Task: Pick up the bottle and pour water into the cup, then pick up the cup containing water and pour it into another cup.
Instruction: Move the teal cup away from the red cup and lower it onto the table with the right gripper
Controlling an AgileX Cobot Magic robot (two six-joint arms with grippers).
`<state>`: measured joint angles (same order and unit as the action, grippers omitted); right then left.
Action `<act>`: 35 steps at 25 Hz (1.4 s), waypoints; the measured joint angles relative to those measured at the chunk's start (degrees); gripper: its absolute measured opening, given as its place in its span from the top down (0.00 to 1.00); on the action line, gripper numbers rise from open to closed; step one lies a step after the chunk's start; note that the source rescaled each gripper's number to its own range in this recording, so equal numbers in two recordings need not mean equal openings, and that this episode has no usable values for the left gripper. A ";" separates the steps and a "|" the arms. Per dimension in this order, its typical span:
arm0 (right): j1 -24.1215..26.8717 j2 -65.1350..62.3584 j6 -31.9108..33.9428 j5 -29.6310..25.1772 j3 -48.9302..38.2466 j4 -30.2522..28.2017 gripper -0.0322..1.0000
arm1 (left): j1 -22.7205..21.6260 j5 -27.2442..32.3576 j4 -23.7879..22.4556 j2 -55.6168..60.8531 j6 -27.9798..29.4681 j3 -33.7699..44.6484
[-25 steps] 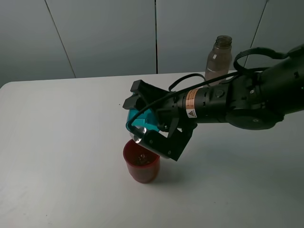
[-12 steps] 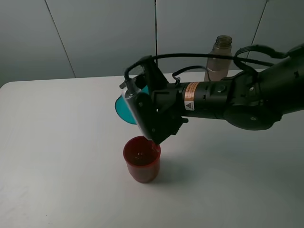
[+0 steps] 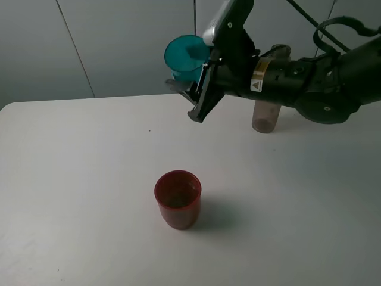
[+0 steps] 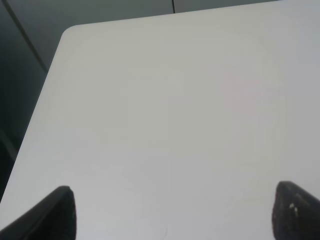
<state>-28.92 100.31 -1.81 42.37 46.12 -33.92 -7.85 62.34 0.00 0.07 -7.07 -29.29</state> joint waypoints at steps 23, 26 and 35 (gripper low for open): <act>9.65 15.47 4.39 9.06 0.08 3.76 0.91 | 0.00 0.00 0.00 0.00 0.00 0.00; 9.65 17.10 4.39 9.28 0.08 4.46 0.91 | 0.00 0.00 0.00 0.00 0.00 0.00; 9.65 22.78 4.28 9.41 1.22 4.91 0.91 | 0.00 0.00 0.00 0.00 0.00 0.00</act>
<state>-19.27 123.09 2.48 51.78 47.34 -29.01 -7.85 62.34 0.00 0.07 -7.07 -29.29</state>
